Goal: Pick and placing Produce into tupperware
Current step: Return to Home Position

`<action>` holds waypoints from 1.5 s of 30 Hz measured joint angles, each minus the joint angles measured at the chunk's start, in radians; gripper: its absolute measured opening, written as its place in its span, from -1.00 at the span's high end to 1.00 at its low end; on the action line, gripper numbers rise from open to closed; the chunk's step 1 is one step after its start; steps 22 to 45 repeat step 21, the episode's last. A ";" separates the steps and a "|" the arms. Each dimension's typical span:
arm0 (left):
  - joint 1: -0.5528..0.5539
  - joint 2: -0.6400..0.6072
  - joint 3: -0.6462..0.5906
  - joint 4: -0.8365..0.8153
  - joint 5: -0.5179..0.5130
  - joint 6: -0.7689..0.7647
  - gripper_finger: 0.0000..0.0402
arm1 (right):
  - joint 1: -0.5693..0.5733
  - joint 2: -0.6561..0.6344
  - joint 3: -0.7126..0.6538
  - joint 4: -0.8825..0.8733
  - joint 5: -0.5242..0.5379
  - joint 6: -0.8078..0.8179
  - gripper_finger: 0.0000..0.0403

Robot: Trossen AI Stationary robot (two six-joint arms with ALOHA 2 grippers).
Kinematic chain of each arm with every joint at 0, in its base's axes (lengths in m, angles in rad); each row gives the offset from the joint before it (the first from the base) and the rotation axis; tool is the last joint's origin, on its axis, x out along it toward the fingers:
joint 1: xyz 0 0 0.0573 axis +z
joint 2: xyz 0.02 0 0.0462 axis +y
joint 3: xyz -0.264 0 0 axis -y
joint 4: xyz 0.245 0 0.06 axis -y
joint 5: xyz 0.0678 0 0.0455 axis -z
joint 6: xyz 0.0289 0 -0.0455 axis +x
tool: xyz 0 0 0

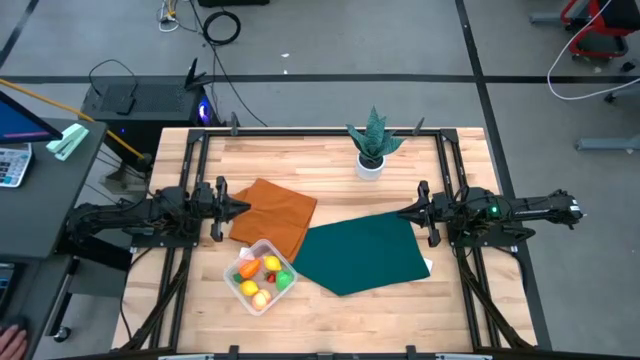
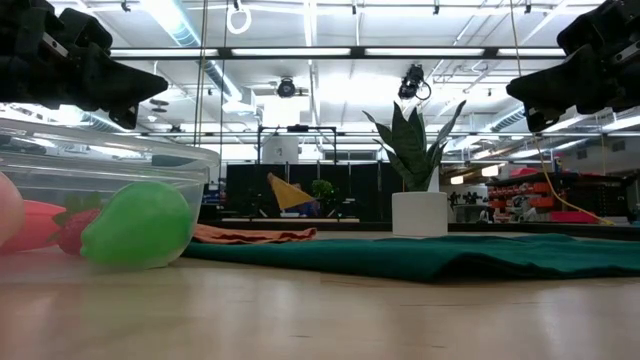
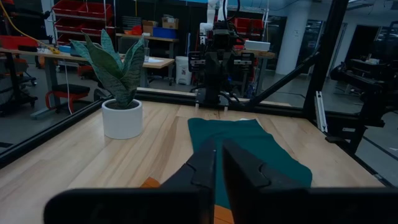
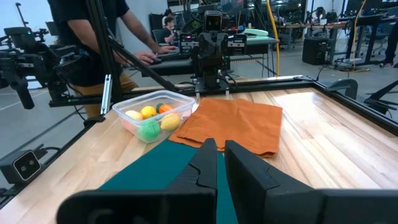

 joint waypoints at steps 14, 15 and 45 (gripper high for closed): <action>0.000 0.000 0.000 0.000 0.000 0.000 0.80 | 0.000 0.000 0.000 0.000 0.000 0.000 0.99; 0.000 0.000 0.000 0.000 0.000 0.000 0.81 | 0.000 0.000 0.000 0.000 0.000 0.000 0.99; 0.000 0.000 0.000 0.000 0.000 0.000 0.86 | 0.000 0.000 0.000 0.000 0.000 0.000 0.99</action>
